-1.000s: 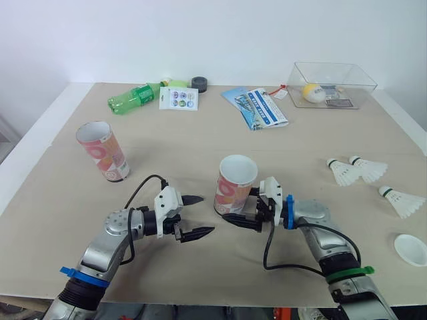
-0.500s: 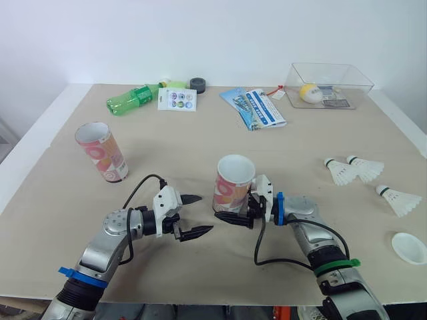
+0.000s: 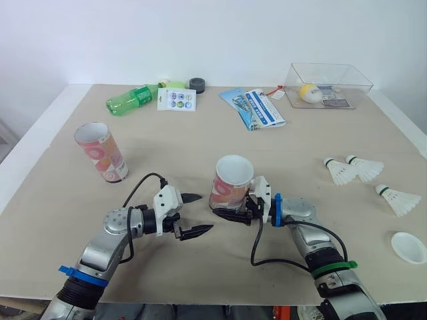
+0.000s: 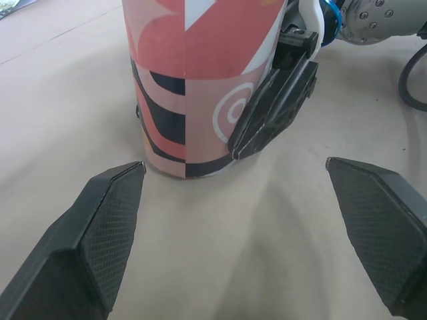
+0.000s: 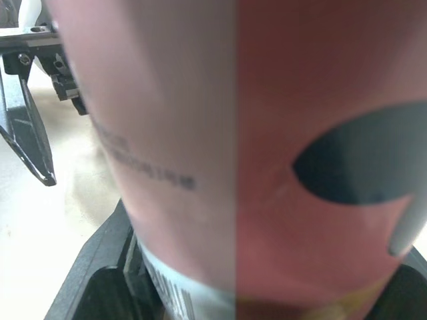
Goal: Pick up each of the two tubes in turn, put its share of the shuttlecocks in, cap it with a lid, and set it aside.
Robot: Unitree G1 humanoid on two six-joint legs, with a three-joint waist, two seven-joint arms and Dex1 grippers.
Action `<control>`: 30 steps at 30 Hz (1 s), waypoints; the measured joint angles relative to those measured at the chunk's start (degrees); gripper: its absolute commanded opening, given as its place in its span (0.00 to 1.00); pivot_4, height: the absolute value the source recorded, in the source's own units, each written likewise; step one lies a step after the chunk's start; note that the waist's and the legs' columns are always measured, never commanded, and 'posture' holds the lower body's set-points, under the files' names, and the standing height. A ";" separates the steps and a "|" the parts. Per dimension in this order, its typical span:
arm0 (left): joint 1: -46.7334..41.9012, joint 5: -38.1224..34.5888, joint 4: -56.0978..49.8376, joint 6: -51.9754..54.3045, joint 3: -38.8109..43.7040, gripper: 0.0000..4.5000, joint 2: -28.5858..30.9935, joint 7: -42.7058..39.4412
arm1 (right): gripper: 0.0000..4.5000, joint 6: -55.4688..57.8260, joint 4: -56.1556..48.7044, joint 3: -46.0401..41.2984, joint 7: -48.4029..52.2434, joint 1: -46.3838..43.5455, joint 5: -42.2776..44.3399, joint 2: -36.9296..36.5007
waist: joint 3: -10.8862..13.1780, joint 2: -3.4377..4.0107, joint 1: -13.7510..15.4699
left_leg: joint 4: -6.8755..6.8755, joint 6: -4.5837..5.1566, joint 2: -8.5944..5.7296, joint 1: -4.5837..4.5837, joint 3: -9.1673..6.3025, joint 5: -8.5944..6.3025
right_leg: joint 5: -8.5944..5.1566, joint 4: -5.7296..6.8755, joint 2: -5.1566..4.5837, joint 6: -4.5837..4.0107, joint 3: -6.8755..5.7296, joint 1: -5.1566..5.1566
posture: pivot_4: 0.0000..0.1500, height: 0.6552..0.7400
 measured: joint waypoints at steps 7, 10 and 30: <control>-0.76 0.48 0.90 -0.07 -0.11 1.00 -0.08 -0.15 | 0.65 1.44 -2.39 -0.05 -1.94 1.40 0.08 -0.21 | 0.00 0.00 0.02 | -0.01 0.00 -0.01 -0.01 0.00 0.00 | -0.01 0.00 -0.01 0.00 0.00 0.00 | 1.00 1.00; -0.93 0.53 1.21 -0.13 -0.12 1.00 -0.10 -0.22 | 0.74 2.29 -3.13 -0.05 -1.99 1.68 0.19 -0.45 | 0.00 0.00 0.04 | -0.01 0.00 -0.02 -0.01 0.00 0.00 | -0.01 0.00 -0.02 0.01 0.00 0.00 | 1.00 1.00; -1.94 0.58 2.49 -1.25 -0.17 1.00 -0.17 -0.52 | 0.78 2.41 -4.66 0.23 -3.13 2.43 -0.67 -1.41 | 0.00 0.00 0.25 | -0.01 0.00 -0.04 -0.03 -0.01 0.00 | -0.03 0.00 -0.02 0.04 0.00 0.00 | 1.00 1.00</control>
